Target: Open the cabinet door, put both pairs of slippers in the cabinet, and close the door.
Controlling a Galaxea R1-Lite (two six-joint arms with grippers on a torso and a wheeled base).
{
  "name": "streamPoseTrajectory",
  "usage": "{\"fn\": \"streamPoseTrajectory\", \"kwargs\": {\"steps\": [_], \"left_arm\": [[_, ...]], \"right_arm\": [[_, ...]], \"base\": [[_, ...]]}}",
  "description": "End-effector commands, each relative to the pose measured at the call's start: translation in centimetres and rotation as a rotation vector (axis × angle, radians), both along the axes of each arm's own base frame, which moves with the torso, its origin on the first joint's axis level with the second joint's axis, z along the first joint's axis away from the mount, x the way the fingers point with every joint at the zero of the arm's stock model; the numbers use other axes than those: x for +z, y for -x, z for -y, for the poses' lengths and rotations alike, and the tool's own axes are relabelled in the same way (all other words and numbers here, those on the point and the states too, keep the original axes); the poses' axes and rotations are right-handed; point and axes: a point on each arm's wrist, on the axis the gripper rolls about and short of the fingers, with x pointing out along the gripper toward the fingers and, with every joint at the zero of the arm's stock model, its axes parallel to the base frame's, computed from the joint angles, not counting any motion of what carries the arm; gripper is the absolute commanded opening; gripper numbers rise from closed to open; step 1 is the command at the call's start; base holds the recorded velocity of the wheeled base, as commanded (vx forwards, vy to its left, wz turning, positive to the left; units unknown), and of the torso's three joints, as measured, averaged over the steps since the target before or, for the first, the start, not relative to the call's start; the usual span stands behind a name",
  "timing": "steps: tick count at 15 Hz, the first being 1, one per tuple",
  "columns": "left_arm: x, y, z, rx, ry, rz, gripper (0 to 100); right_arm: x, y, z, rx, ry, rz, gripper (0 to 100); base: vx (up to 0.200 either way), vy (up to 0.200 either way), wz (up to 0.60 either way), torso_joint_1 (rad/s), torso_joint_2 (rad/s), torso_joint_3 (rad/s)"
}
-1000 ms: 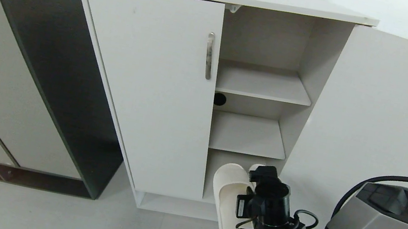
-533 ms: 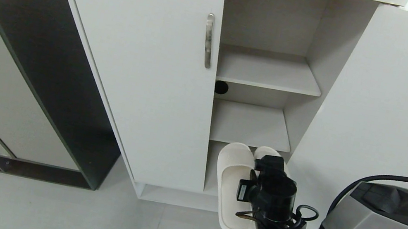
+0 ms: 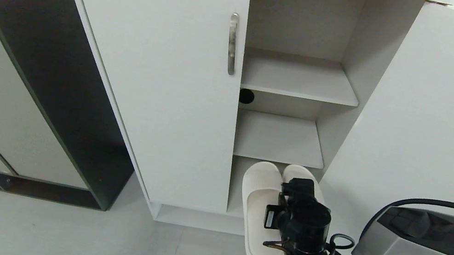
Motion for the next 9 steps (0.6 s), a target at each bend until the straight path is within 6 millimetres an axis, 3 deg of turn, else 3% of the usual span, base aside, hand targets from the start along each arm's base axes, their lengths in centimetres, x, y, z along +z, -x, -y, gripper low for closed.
{"fn": "streamPoseTrajectory", "kwargs": {"steps": [1, 3, 9], "left_arm": [[0.00, -0.01, 0.00, 0.000, 0.000, -0.001, 0], [0.00, -0.01, 0.00, 0.000, 0.000, -0.001, 0], [0.00, -0.01, 0.00, 0.002, 0.000, -0.001, 0]], "right_arm": [[-0.14, -0.04, -0.02, 0.000, 0.003, -0.002, 0], [-0.13, -0.05, -0.02, 0.001, 0.017, 0.000, 0], [-0.07, -0.16, 0.03, -0.001, 0.018, 0.002, 0]], "base": [[0.000, 0.000, 0.00, 0.000, 0.00, 0.000], [0.000, 0.000, 0.00, 0.000, 0.00, 0.000], [0.200, 0.000, 0.00, 0.001, 0.00, 0.000]]}}
